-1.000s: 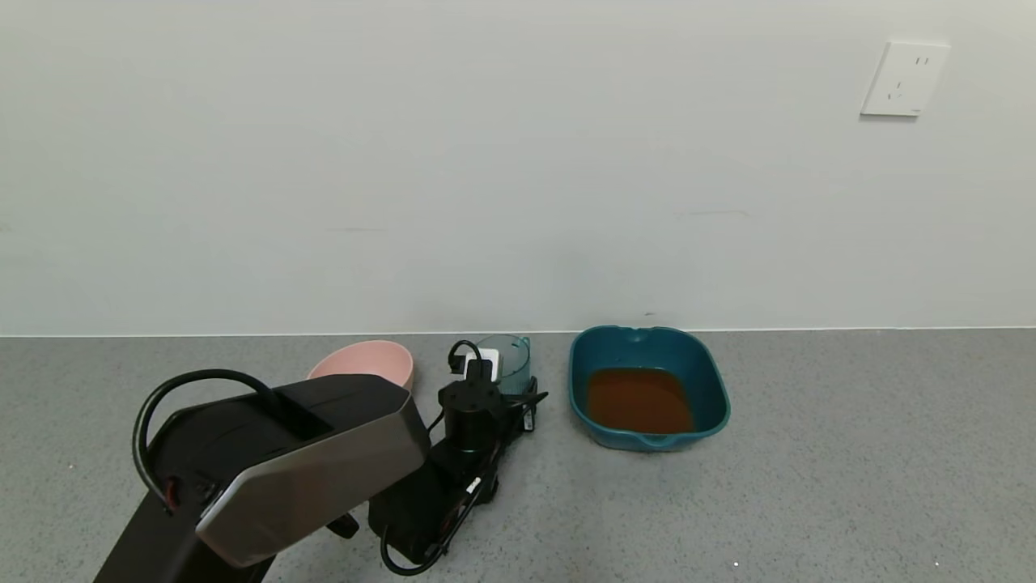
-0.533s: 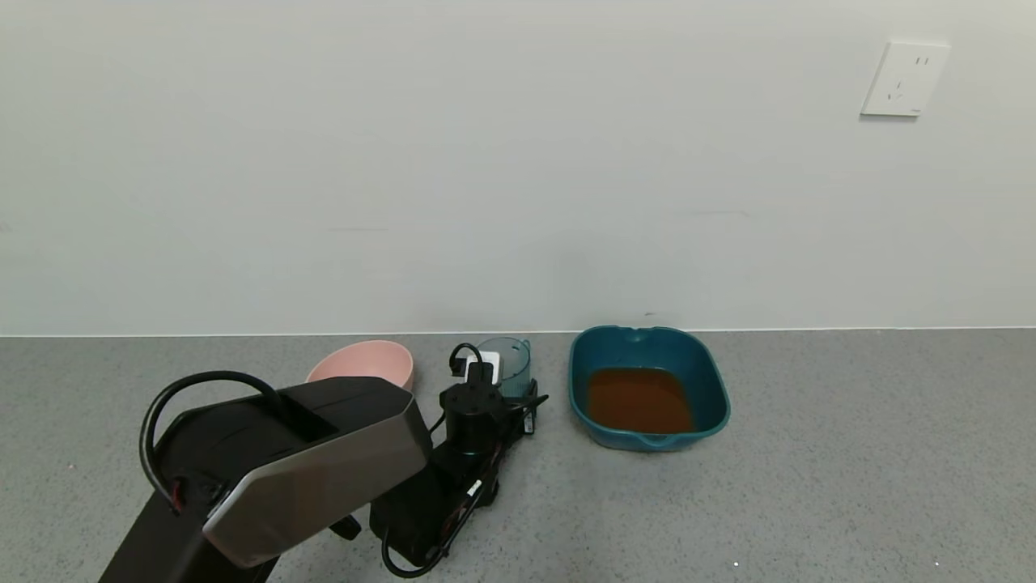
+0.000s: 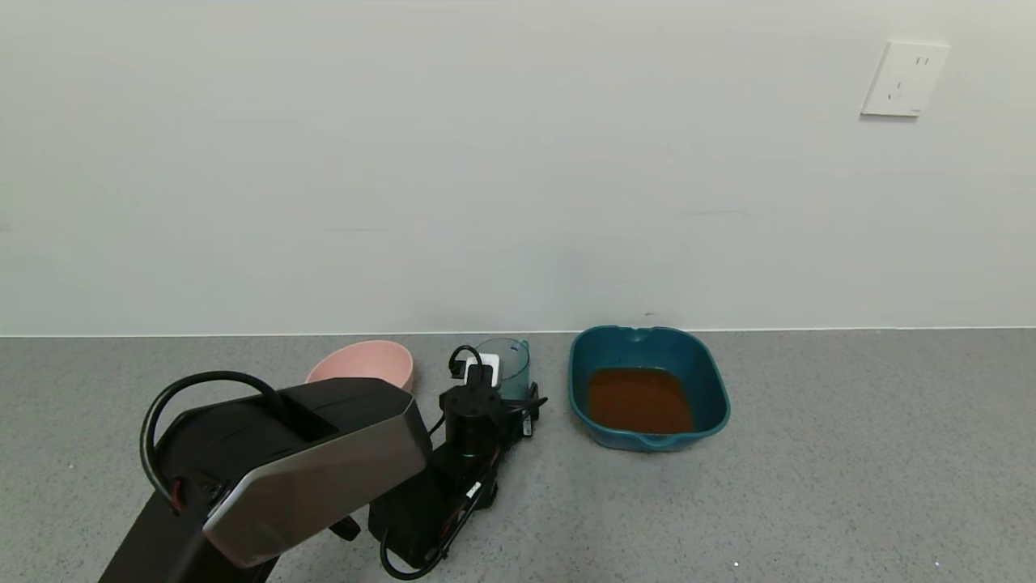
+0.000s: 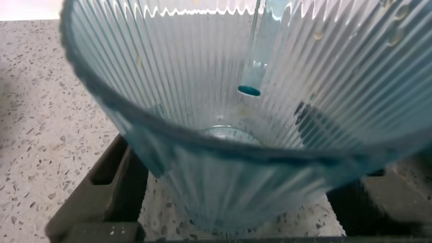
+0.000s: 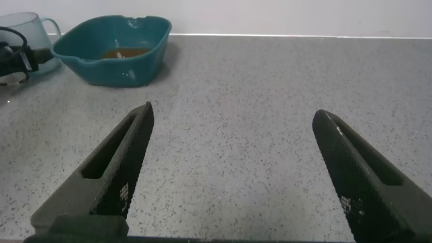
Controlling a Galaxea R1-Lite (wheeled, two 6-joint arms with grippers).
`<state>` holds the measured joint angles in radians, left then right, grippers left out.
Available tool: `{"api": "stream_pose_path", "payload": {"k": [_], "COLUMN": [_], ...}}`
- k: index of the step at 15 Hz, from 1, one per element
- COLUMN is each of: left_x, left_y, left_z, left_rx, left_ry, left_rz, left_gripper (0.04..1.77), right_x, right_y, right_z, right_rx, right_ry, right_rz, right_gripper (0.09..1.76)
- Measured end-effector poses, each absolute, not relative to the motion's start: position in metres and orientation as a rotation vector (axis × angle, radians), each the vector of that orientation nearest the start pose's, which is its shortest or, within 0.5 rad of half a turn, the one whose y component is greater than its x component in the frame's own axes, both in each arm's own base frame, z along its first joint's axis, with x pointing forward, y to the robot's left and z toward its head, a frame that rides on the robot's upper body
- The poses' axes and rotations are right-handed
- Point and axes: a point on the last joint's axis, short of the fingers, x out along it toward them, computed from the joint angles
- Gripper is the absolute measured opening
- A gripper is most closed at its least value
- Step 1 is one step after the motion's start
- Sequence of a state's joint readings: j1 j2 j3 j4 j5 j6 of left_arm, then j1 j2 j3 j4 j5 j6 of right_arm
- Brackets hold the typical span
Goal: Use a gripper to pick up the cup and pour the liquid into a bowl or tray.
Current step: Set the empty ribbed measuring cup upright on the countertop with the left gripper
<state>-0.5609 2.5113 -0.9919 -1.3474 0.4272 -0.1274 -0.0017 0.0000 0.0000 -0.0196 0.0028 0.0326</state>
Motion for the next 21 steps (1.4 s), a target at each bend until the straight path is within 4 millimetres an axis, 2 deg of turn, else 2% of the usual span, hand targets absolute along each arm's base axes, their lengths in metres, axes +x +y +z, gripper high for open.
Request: {"api": "stream_pose_path", "payload": {"k": [6,12,16,21], "left_x": [0.360,0.347,0.340,0.317], "left_y": [-0.216,-0.207,-0.202,-0.195], "left_z": [-0.008,0.005,0.028,0.076], "left_rx": [-0.035,-0.007,0.002,0.010], "left_ry": [0.185,0.253,0.261,0.288], "left_rz": [-0.142,-0.185,-0.188,-0.222], "left_gripper": [1.63,1.68,1.69,1.70], "right_x": [-0.023,-0.023,-0.023,-0.023], "right_y": [0.000,0.000,0.000,0.000], "right_z": [0.077,0.077,0.077,0.077], "right_rx": [0.032,0.032,0.032,0.032], "right_ry": [-0.020,-0.020,-0.019,-0.020], "right_rz": [0.001,0.001,0.001,0.001], "right_gripper": [1.71,1.71,1.71,1.71]}}
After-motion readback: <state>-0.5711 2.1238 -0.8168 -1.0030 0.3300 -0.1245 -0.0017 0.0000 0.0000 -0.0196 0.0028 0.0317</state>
